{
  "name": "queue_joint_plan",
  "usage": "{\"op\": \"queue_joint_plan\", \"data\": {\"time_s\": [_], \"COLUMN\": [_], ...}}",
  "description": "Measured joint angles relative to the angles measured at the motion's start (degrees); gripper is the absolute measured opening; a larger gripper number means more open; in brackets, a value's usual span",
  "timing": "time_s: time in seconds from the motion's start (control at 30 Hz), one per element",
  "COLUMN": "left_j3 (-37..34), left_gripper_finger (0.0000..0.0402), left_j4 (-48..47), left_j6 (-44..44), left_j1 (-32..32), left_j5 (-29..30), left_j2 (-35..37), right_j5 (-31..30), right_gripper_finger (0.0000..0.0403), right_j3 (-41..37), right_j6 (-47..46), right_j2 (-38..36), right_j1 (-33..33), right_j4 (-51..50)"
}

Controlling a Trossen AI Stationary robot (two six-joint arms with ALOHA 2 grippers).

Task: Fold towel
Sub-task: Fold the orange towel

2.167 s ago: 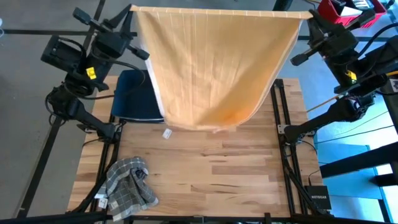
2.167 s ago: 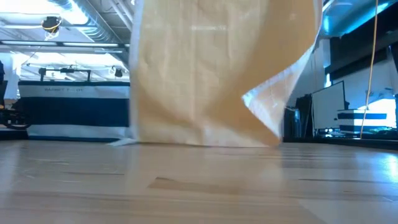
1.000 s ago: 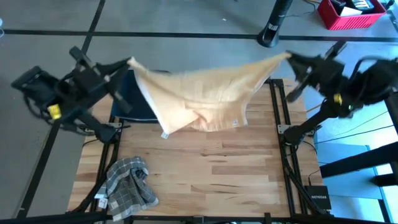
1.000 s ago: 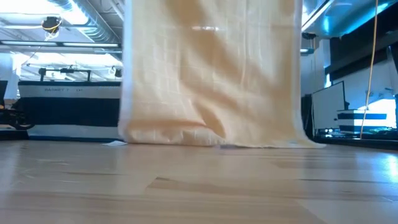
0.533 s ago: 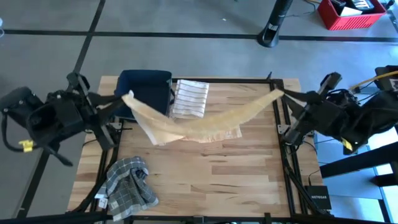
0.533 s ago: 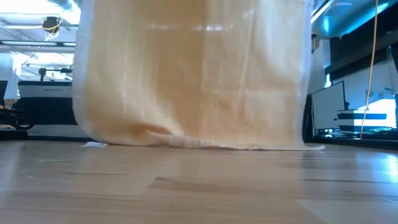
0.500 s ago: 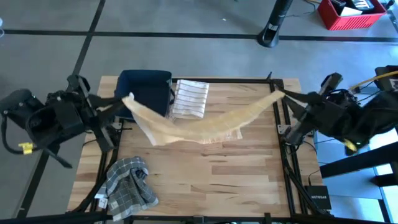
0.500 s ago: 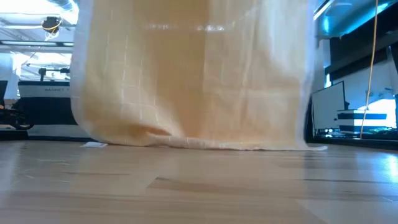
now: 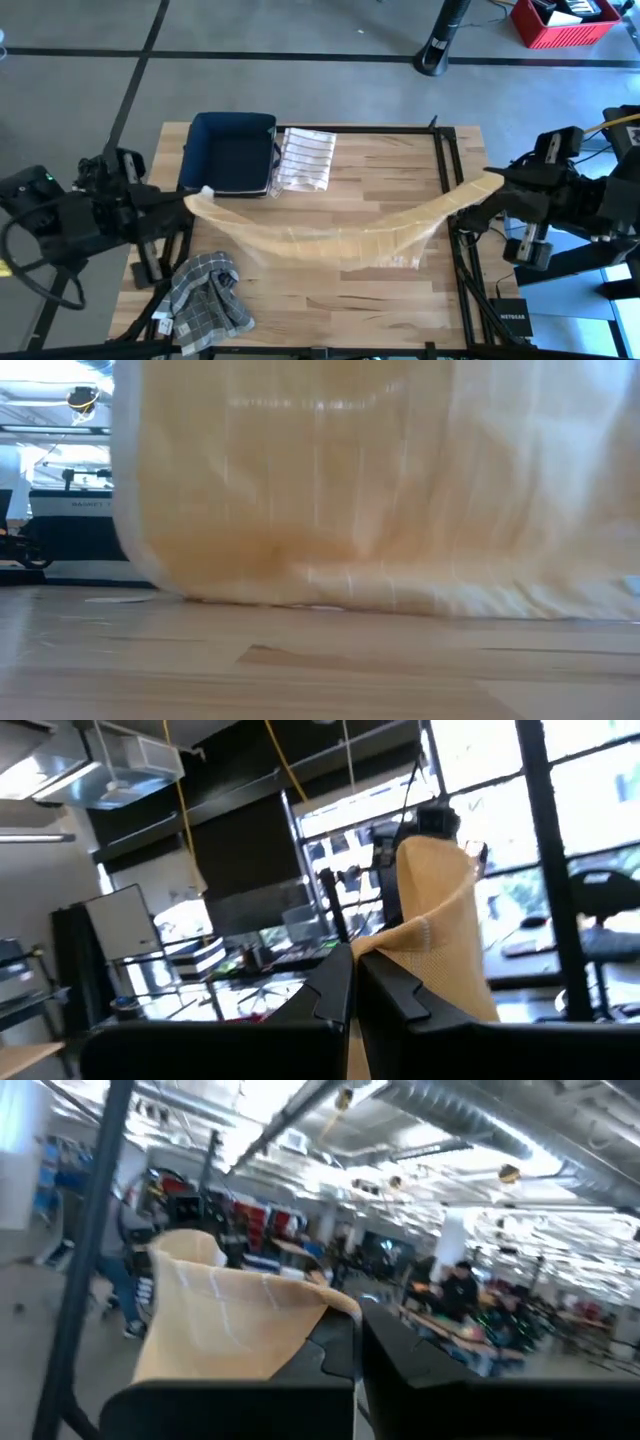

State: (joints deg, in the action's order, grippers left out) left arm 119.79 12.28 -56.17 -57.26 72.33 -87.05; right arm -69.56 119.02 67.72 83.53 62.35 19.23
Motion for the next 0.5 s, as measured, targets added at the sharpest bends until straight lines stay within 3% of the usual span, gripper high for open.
{"op": "queue_joint_plan", "data": {"time_s": [0.23,0.5], "left_j3": [2.28,5.93], "left_gripper_finger": [0.0005,0.0005], "left_j4": [1.95,2.38], "left_j6": [-0.33,-4.50], "left_j1": [-2.32,-0.73], "left_j5": [-2.10,-4.22], "left_j2": [0.18,0.22], "right_j5": [1.04,0.59], "right_gripper_finger": [0.0005,0.0006], "right_j3": [0.05,4.95], "right_j6": [0.28,4.34], "right_j2": [0.07,1.34], "right_j1": [-0.07,-0.13], "right_j4": [0.56,0.69]}}
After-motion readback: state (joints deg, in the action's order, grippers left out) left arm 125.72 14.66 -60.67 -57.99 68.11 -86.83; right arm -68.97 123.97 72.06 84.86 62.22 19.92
